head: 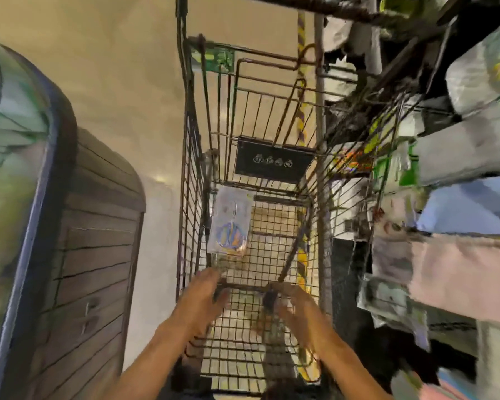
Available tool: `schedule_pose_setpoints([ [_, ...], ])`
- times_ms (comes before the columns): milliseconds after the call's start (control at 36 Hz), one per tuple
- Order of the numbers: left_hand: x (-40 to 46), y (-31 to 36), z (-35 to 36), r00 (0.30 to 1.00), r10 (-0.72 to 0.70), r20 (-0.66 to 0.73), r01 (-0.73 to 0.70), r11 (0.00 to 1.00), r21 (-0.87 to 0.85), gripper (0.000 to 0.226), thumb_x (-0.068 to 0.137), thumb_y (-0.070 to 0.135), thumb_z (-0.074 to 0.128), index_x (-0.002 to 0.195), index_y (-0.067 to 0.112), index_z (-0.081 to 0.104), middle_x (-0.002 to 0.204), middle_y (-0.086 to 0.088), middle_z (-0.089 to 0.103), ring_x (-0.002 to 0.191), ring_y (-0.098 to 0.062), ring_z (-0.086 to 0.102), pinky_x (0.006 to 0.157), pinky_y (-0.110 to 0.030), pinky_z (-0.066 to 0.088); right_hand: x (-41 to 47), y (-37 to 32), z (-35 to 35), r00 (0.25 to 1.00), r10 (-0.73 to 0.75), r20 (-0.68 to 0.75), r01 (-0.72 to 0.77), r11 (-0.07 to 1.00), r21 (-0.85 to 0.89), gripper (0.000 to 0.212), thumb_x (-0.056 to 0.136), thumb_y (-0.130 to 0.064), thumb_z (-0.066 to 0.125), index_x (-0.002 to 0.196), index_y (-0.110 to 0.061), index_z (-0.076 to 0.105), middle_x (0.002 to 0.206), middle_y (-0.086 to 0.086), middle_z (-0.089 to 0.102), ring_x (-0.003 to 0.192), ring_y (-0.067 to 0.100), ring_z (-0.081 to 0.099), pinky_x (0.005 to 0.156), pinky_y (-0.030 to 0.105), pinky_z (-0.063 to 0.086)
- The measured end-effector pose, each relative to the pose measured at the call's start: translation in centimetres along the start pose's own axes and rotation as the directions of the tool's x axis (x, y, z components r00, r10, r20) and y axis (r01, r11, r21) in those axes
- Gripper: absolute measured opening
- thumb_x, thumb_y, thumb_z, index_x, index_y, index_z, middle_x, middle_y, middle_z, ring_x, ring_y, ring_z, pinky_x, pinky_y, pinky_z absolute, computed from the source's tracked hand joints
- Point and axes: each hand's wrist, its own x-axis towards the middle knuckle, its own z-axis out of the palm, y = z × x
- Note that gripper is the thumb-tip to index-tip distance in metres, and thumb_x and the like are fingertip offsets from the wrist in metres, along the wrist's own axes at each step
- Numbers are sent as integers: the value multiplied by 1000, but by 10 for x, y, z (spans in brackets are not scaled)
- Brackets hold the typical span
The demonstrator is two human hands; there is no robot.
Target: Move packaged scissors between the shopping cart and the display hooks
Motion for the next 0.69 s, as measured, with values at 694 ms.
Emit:
schedule_pose_setpoints([
  [694,155,-72,78,991,-98,-87,97,995,-20,52,95,17,64,144,24,48,142,1,51,134,-17,43,114,-26,32,293,18,69,965,-171,-199,177,984,12,37,87,-48,74,116,-27,61,119,-3,59,99,19,66,77,39,58],
])
